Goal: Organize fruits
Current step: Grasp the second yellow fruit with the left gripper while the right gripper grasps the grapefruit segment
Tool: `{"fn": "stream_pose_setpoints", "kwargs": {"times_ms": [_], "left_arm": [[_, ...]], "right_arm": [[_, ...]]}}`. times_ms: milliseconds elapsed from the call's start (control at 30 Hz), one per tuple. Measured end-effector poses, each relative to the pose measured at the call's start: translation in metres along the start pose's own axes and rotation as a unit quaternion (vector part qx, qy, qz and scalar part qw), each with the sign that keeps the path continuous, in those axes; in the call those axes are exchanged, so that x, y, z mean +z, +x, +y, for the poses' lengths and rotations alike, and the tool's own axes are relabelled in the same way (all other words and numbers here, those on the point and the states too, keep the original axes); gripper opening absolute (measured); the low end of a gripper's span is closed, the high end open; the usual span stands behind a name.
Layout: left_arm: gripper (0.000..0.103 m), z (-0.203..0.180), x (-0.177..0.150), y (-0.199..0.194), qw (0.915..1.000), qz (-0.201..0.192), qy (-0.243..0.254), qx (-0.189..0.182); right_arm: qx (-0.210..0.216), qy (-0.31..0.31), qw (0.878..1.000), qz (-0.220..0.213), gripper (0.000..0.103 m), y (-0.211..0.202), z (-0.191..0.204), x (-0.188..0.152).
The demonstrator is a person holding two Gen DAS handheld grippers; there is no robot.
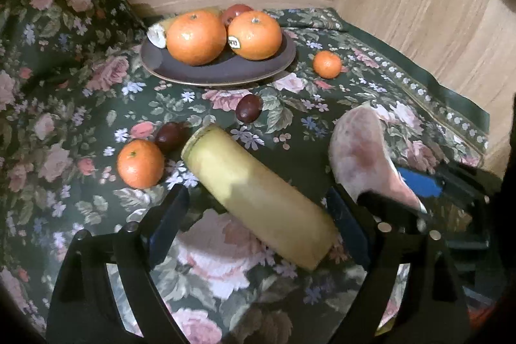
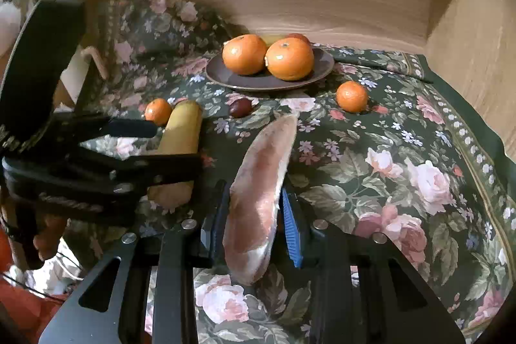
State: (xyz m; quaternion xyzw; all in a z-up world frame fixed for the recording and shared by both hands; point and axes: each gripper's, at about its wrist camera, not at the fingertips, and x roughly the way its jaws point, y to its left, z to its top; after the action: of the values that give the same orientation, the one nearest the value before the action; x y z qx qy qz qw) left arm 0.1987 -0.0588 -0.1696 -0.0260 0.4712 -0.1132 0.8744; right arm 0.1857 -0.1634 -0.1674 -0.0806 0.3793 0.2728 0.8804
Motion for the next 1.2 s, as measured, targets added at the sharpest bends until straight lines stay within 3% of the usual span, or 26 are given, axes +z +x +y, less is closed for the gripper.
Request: {"fn": "stream_pose_setpoints", "kwargs": {"times_ms": [100, 333, 433, 667, 900, 1200], "left_arm": [[0.085, 0.004, 0.003, 0.007, 0.9999, 0.005, -0.014, -0.005], [0.054, 0.006, 0.001, -0.001, 0.9999, -0.009, 0.005, -0.006], [0.049, 0.009, -0.002, -0.008, 0.9996, -0.005, 0.026, -0.009], [0.044, 0.005, -0.011, -0.017, 0.9956, 0.007, 0.093, 0.007], [0.046, 0.007, 0.001, 0.002, 0.9963, 0.041, 0.074, -0.015], [0.039, 0.014, 0.012, 0.006, 0.998, 0.023, 0.052, -0.027]], "right_arm": [[0.005, -0.003, 1.0, 0.005, 0.029, 0.003, 0.002, -0.002], [0.004, 0.0, 1.0, 0.001, 0.026, 0.005, 0.002, -0.002], [-0.011, -0.008, 1.0, -0.005, 0.025, -0.001, 0.001, 0.0], [-0.017, -0.022, 1.0, 0.009, 0.026, 0.003, 0.002, 0.002], [-0.011, -0.014, 1.0, 0.024, 0.028, 0.022, -0.001, 0.007], [-0.015, -0.011, 1.0, 0.018, 0.024, 0.021, -0.001, 0.011]]}}
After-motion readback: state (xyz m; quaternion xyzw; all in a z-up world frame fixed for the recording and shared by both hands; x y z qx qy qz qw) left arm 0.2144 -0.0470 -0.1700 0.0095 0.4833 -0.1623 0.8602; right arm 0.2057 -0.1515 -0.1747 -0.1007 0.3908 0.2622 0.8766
